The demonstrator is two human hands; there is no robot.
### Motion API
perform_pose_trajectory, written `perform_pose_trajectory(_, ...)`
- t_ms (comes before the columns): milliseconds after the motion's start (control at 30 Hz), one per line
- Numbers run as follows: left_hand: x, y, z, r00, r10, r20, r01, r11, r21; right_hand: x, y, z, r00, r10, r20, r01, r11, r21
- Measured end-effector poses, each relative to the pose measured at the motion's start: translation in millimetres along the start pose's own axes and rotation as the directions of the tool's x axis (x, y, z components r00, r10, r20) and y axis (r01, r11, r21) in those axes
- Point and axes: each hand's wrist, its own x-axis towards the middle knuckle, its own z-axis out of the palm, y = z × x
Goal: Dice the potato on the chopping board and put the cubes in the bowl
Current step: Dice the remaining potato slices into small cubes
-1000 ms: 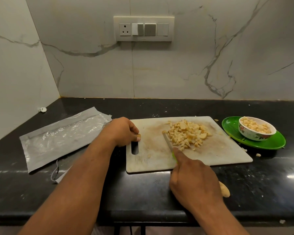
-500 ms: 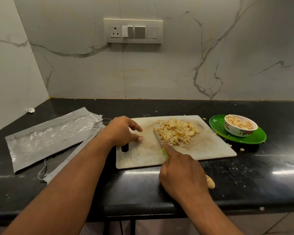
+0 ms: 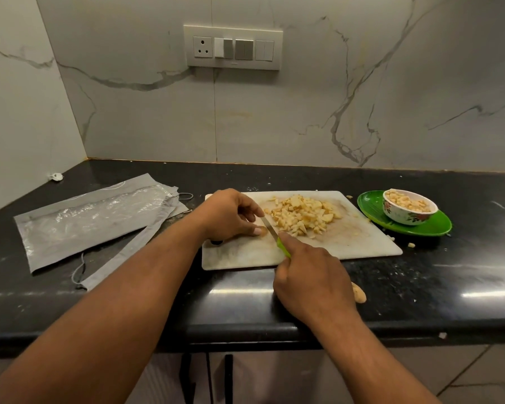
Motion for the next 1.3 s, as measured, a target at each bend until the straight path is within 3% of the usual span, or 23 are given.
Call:
perform_pose_trajectory(133, 3, -4, -3, 0.998, -0.059, -0.038, 0.064, 0.990, 0.126, 1, -1, 4, 1.000, 0.000, -0.022, 0.000, 1.000, -0.008)
perform_pose_trajectory(267, 7, -7, 2, 0.983, -0.079, -0.164, 0.117, 0.966, 0.231, 6, 0, 5, 1.000, 0.018, -0.005, -0.018, 1.000, -0.019)
perform_pose_trajectory(367, 10, -13, 0, 0.972, -0.090, -0.218, 0.133, 0.973, 0.191, 7, 2, 6, 1.000, 0.017, -0.012, -0.018, 1.000, -0.014)
perform_pose_trajectory(500, 9, -10, 1, 0.992, -0.023, -0.124, 0.035, 0.995, 0.094, 7, 3, 6, 1.000, 0.016, -0.024, -0.016, 1.000, 0.018)
perform_pose_trajectory(600, 10, -6, 6, 0.999, -0.009, -0.048, 0.015, 0.991, 0.135, 7, 5, 6, 0.999, 0.012, -0.037, -0.011, 1.000, 0.022)
perform_pose_trajectory(867, 13, -1, 19, 0.976, -0.058, -0.210, 0.099, 0.976, 0.192, 8, 5, 7, 0.999, 0.022, -0.031, -0.022, 1.000, -0.009)
perform_pose_trajectory(1300, 12, -1, 14, 0.976, -0.121, -0.183, 0.150, 0.977, 0.152, -18, 6, -17, 0.998, -0.046, 0.045, 0.049, 0.995, -0.083)
